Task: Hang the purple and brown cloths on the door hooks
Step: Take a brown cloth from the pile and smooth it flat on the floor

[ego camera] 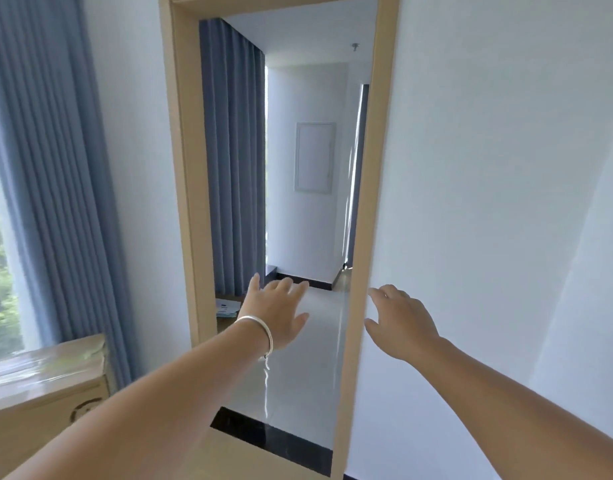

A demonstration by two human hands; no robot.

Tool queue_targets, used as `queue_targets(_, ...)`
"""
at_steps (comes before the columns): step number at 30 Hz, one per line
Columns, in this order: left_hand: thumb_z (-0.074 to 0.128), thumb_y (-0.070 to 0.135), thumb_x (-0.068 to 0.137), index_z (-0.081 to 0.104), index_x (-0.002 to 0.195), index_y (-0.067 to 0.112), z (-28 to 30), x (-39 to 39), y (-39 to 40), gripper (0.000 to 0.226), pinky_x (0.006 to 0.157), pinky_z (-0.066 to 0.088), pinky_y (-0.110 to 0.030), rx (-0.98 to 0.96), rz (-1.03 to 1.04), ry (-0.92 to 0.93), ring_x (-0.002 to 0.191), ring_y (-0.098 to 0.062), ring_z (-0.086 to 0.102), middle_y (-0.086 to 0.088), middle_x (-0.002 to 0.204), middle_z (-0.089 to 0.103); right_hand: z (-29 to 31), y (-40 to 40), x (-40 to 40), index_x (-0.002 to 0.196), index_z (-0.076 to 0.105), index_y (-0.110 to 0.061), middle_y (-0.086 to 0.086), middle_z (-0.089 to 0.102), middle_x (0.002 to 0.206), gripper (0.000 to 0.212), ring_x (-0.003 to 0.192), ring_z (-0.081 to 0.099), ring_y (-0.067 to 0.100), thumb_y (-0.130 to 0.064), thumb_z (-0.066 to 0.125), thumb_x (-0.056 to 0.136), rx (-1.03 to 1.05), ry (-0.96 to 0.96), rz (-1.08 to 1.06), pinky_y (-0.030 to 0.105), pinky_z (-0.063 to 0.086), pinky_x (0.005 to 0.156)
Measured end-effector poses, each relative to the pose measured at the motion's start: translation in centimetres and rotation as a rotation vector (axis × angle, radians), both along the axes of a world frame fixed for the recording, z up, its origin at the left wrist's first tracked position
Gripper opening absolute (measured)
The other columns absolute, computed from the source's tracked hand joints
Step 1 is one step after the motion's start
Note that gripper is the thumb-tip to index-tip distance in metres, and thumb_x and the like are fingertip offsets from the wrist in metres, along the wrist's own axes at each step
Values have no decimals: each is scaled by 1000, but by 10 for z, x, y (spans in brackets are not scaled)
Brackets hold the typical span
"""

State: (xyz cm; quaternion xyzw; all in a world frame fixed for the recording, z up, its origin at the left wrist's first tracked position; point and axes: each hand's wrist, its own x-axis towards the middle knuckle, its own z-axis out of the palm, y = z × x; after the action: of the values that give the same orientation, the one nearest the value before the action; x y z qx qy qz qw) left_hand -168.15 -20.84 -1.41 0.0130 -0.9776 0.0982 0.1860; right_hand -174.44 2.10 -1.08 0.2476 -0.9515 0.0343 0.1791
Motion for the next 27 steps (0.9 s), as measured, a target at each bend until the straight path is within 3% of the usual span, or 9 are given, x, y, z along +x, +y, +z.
queue_targets(5,31,58,96,22,148,33,2,-26,-64,58,114,18,-55,1,246,2,132,-23,43,3,146,43,9,-85,-73,130,45,-17,2,48,129,43,118,47,24,-35,47,91,5,35,238,36,40,94)
queue_targets(11,29,55,97,17,151,30,5,-5,-129,60,117,12,-59,-15,519,-32,137,-24,38,0,151,37,8,-192,-110,138,40,-20,2,47,135,50,119,48,24,-39,46,92,-36,25,544,37,44,94)
queue_targets(19,30,58,95,18,151,30,-11,71,-227,63,116,17,-57,-22,847,-55,135,-23,41,0,151,38,-14,-329,-80,141,35,-16,4,46,136,52,119,46,22,-38,45,95,-36,-40,885,34,38,93)
queue_targets(27,31,58,96,16,151,33,-48,133,-353,63,116,14,-56,55,1065,-68,140,-23,36,0,157,30,-48,-488,-33,142,36,-20,-1,44,140,54,127,43,20,-39,49,93,9,-77,1097,36,35,103)
